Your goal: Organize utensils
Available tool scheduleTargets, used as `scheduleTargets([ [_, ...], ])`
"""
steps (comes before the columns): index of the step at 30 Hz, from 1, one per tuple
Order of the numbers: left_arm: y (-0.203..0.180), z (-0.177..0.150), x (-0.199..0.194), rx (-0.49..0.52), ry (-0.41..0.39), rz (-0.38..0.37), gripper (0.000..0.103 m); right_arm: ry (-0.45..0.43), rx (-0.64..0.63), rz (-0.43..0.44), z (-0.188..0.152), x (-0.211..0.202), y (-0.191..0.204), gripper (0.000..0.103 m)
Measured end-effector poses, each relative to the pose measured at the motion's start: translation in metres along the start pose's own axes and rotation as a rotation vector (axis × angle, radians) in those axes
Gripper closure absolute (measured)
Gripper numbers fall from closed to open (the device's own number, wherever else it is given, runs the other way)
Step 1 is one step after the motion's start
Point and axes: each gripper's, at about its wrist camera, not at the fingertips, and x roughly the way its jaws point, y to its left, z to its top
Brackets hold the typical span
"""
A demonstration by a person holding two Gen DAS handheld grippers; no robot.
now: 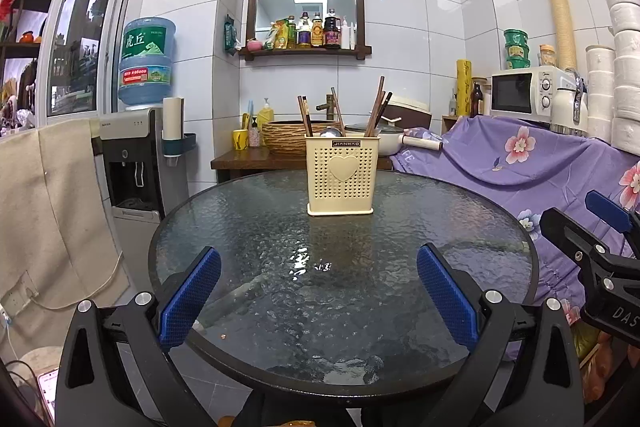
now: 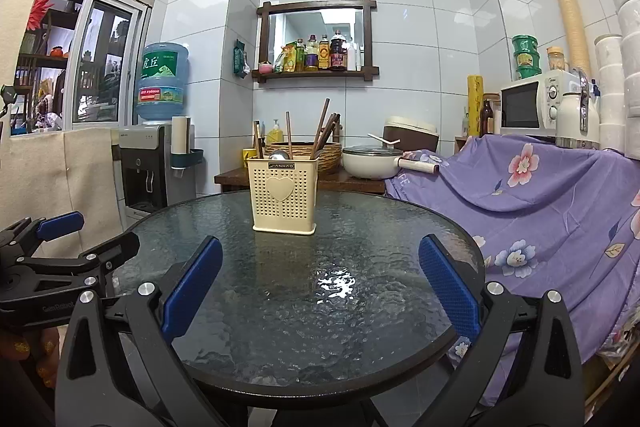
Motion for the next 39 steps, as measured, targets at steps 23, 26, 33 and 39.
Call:
scheduleTargets([
  [23, 0.0024, 0.0005, -0.0008, -0.002, 0.0, 0.002, 0.007, 0.009, -0.001, 0.0, -0.0006, 0.0007, 0.0024, 0.006],
  [26, 0.0026, 0.0006, -0.0006, -0.002, 0.0, 0.002, 0.007, 0.011, -0.003, 0.0, -0.0013, 0.0009, 0.0041, 0.006],
  [33, 0.0056, 0.0005, -0.0007, -0.003, 0.003, 0.001, 0.007, 0.012, -0.003, 0.0, -0.0013, 0.0012, 0.0041, 0.006],
  [39, 0.0059, 0.0006, -0.0007, -0.003, 0.0, 0.003, 0.007, 0.01, -0.002, 0.001, -0.0014, 0.0023, 0.0048, 0.006],
])
